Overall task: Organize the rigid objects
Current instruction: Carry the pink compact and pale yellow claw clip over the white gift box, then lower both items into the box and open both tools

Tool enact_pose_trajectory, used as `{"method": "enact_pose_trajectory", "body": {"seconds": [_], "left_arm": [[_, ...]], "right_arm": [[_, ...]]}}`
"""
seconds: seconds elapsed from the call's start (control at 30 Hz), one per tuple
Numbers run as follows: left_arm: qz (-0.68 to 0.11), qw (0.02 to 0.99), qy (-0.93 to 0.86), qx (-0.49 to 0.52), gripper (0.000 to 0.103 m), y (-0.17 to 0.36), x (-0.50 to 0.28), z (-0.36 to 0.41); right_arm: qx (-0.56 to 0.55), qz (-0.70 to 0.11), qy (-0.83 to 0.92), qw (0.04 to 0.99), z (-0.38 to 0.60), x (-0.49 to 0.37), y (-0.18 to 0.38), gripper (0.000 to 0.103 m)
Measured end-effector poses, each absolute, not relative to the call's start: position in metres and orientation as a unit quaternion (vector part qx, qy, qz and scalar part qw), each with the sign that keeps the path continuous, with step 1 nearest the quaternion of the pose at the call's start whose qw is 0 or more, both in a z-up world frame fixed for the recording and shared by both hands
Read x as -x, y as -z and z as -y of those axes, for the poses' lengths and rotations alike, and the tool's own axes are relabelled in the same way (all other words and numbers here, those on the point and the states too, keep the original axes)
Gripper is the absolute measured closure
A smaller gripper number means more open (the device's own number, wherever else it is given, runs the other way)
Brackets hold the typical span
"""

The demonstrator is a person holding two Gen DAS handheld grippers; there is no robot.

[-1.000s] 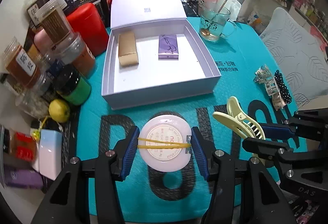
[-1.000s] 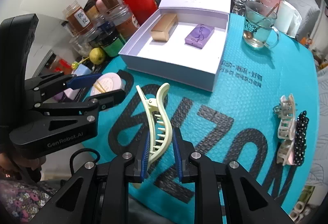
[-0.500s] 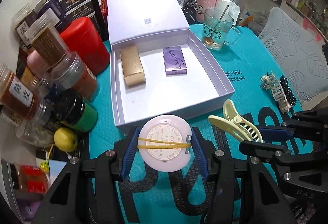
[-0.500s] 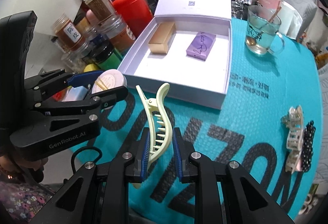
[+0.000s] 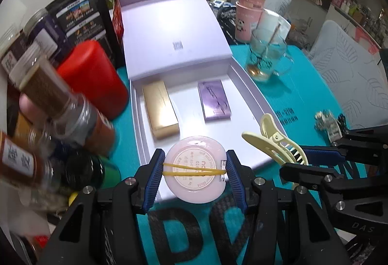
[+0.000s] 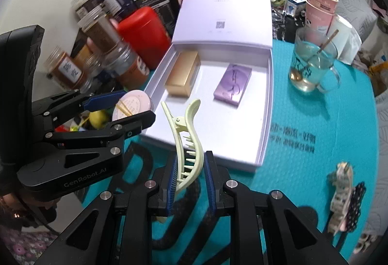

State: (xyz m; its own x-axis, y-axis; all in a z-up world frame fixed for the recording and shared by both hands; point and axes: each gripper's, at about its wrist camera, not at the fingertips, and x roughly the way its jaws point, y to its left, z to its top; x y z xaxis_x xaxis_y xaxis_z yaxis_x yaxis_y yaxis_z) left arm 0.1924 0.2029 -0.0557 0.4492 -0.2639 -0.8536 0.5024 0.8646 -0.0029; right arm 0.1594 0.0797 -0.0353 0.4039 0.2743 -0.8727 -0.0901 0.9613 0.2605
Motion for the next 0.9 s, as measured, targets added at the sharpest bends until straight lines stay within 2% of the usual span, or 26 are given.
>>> {"method": "enact_pose_trajectory", "body": {"seconds": [0.9], "left_arm": [[-0.464,0.852,0.213,-0.115,0.052,0.082,-0.296,-0.198]], "right_arm": [[-0.083,-0.530,-0.084,0.840,-0.059,-0.262,0.061,0.082]]}}
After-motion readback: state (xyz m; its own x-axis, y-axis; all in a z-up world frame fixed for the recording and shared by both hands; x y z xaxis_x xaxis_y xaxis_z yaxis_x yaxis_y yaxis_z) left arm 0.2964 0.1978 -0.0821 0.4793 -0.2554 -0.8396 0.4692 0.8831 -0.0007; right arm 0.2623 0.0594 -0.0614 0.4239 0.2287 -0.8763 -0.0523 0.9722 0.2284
